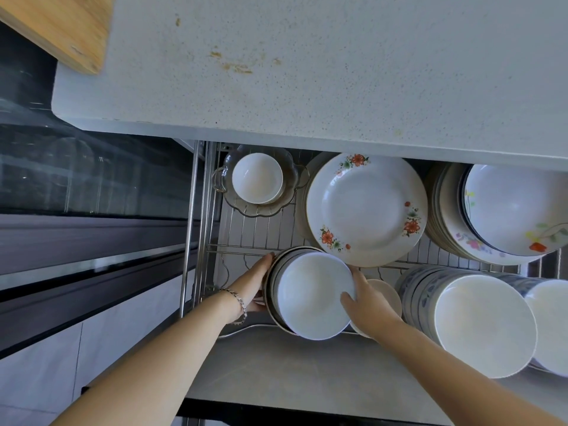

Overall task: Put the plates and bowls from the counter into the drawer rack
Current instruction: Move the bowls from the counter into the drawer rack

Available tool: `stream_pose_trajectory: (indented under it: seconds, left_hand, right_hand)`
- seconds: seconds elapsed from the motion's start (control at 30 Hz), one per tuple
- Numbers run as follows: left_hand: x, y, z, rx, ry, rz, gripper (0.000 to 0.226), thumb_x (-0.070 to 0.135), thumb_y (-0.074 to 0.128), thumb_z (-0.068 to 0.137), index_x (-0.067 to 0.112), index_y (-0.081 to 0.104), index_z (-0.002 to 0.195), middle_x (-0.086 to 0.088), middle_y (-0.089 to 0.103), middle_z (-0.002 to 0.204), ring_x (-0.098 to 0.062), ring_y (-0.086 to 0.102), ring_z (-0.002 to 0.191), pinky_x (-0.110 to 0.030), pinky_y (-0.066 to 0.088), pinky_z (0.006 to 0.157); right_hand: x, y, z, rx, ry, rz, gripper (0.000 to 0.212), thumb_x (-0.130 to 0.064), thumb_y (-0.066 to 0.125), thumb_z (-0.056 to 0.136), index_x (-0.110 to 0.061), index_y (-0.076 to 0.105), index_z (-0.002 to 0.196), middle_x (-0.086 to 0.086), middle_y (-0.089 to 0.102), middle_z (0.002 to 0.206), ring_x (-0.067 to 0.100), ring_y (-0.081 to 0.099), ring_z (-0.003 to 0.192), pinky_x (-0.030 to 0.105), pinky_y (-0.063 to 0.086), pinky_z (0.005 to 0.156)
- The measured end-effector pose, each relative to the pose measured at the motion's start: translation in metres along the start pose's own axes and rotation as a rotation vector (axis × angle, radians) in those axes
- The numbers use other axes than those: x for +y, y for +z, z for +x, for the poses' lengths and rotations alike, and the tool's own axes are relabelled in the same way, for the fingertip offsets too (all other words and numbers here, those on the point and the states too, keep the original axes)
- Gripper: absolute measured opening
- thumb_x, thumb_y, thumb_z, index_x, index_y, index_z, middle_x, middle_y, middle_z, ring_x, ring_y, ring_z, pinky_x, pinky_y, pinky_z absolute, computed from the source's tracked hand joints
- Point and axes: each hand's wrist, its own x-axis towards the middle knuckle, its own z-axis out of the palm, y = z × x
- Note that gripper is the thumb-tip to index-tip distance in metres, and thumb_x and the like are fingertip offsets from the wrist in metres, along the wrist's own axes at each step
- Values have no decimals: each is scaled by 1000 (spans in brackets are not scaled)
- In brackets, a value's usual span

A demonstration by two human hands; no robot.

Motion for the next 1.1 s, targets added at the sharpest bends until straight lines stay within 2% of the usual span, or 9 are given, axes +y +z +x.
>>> stream_pose_trajectory:
  seconds: [0.13,0.2,0.3,0.43,0.5,0.67,0.8,0.93,1.1]
  left_hand:
    - [0,6,-5,51,68,51,24,43,35,97,40,51,114,2,64,103,-21,61,91,-36,53,76]
    - [-3,4,-4,72,147,128,39,39,33,99,41,36,138,0,54,133,-27,55,117,-43,52,89]
    - [-8,1,-4,130,283,311,43,30,30,102,28,32,145,-6,45,145,-27,47,130,-46,40,107]
    - [-13,0,0,144,320,247,40,24,32,102,23,38,141,-11,51,138,-28,54,117,-44,50,93]
    - [-14,0,2,140,261,104,34,23,36,101,26,44,134,-11,58,124,-25,60,93,-32,52,70]
    - [-11,-5,10,169,58,-168,13,24,52,94,20,63,98,-7,62,70,-20,61,50,-22,51,45]
    - [-11,-12,8,184,37,-214,13,20,51,94,15,63,93,-3,65,57,-20,61,46,-20,49,38]
    - [-18,-14,3,162,100,-95,29,11,39,98,26,57,115,-10,63,97,-21,60,69,-27,54,50]
    - [-23,-2,0,122,136,-68,37,3,37,97,27,52,123,-6,61,99,-17,59,69,-26,54,45]
  right_hand:
    - [1,-4,2,14,-17,16,53,-12,41,95,-25,28,145,16,62,103,29,58,79,35,48,68]
    - [1,-4,0,21,-22,21,54,-13,43,94,-27,30,144,14,63,102,30,59,84,33,47,71]
    - [-1,-4,-2,15,-23,48,57,-15,47,92,-30,30,144,12,64,113,31,61,97,35,50,81]
    - [-6,-7,7,-59,-8,66,60,-15,48,91,-29,26,145,6,57,127,25,56,102,30,46,82]
    - [-10,-6,12,-139,22,137,68,-13,50,90,-29,17,147,4,55,116,23,54,90,28,49,72]
    - [-19,-1,15,-220,9,201,72,-8,45,86,-35,15,146,5,54,115,27,56,88,27,51,53]
    - [-19,5,14,-211,6,141,72,-15,45,83,-42,14,143,5,61,88,22,59,67,25,51,54]
    - [-17,5,14,-188,-22,142,73,-16,46,83,-39,15,145,3,60,104,23,58,75,23,49,54]
    - [-14,-10,9,-170,-17,113,63,-10,47,87,-34,25,142,2,57,107,20,57,73,20,45,50]
